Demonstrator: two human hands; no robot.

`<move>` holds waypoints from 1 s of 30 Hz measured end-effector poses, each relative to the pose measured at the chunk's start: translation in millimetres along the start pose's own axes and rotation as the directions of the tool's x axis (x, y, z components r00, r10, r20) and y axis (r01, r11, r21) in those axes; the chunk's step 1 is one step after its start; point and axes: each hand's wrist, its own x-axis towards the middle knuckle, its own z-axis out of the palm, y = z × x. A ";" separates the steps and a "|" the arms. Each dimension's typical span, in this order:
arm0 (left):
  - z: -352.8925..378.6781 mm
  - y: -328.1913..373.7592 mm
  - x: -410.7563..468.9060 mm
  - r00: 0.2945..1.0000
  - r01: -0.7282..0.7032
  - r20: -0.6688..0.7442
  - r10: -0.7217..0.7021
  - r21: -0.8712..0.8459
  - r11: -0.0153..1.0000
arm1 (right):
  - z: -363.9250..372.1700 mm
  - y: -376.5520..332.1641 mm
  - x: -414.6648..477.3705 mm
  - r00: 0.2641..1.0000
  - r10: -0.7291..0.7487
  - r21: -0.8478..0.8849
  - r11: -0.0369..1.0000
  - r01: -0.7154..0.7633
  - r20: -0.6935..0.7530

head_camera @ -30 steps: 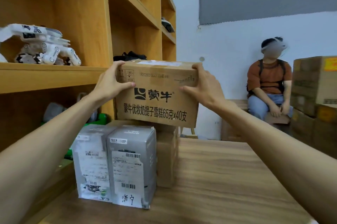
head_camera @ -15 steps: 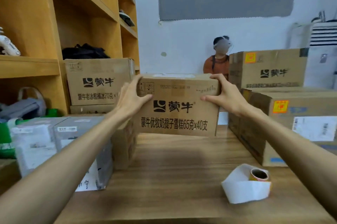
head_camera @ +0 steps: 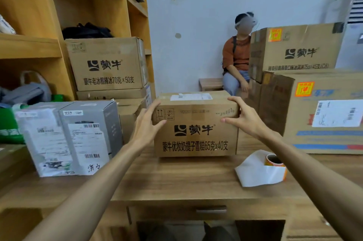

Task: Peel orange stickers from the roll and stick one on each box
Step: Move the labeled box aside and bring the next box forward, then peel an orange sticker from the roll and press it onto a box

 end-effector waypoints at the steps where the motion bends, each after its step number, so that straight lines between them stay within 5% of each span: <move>1: 2.0 -4.4 -1.2 1.000 0.005 0.010 -0.005 0.007 1.000 | 1.0 2.8 -2.0 1.000 0.009 0.000 1.000 -0.009 0.016; 7: 8.7 -12.7 -4.9 0.997 0.018 0.068 -0.024 0.090 0.996 | 11.2 14.6 -12.6 0.999 0.032 0.006 0.999 -0.032 0.033; 11: 5.2 3.4 1.6 1.000 -0.020 0.027 0.014 0.232 0.973 | -0.9 13.5 -5.6 0.992 0.044 -0.164 0.986 -0.024 0.117; 14: 17.1 26.8 -5.9 0.957 -0.273 -0.003 0.290 0.333 0.903 | -19.1 14.2 -14.7 0.992 0.025 -0.280 0.960 0.011 0.124; 17: 52.6 50.8 -21.8 0.832 -0.555 0.164 0.530 0.260 0.790 | -35.8 19.9 -39.7 0.993 0.017 -0.414 0.910 0.032 0.116; 19: 84.0 68.1 -35.0 0.765 -0.631 0.297 0.571 0.177 0.755 | -44.8 27.2 -61.6 0.996 -0.010 -0.474 0.879 0.052 0.090; 25: 167.9 116.4 -72.4 0.688 -0.596 0.522 0.504 0.012 0.803 | -70.5 51.5 -124.4 0.994 0.062 -0.479 0.878 -0.013 0.086; 30: 202.4 138.9 -91.6 0.742 -0.430 0.556 0.375 -0.034 0.902 | -73.9 75.9 -150.6 0.977 0.190 -0.420 0.898 -0.135 0.092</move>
